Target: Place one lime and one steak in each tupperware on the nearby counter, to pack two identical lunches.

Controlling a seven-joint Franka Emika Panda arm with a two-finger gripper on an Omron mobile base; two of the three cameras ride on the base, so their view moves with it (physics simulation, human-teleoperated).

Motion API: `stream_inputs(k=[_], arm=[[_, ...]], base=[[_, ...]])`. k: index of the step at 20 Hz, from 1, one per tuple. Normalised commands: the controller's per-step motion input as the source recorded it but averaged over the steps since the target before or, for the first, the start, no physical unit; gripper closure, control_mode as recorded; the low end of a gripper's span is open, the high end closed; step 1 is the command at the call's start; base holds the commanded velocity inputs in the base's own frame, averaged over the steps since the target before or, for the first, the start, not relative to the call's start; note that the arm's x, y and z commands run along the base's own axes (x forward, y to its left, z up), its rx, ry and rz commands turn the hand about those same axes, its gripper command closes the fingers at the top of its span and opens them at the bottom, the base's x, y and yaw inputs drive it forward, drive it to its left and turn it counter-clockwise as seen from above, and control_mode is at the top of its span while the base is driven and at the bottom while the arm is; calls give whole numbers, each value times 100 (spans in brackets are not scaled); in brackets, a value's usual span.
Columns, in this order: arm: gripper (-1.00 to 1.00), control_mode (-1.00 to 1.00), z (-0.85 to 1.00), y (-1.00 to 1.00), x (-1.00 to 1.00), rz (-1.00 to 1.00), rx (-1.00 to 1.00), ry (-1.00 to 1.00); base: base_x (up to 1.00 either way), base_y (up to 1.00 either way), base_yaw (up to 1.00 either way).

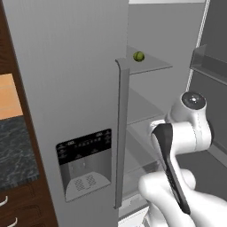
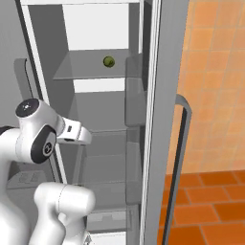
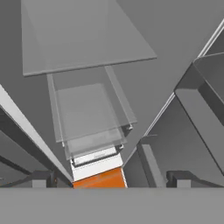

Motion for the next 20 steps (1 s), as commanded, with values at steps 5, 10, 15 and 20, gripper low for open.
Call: stream_inputs(k=[5,10,15,20], arm=[[-100,-100,74,0,7,7,0,-24],[-100,-100,64,-4,19,15,3,-34],[-100,-100,75,0,23,9,0,-13],[-100,-100,78,3,22,1,0,0]], base=[[0,0,0],[0,0,0],[0,0,0],[0,0,0]])
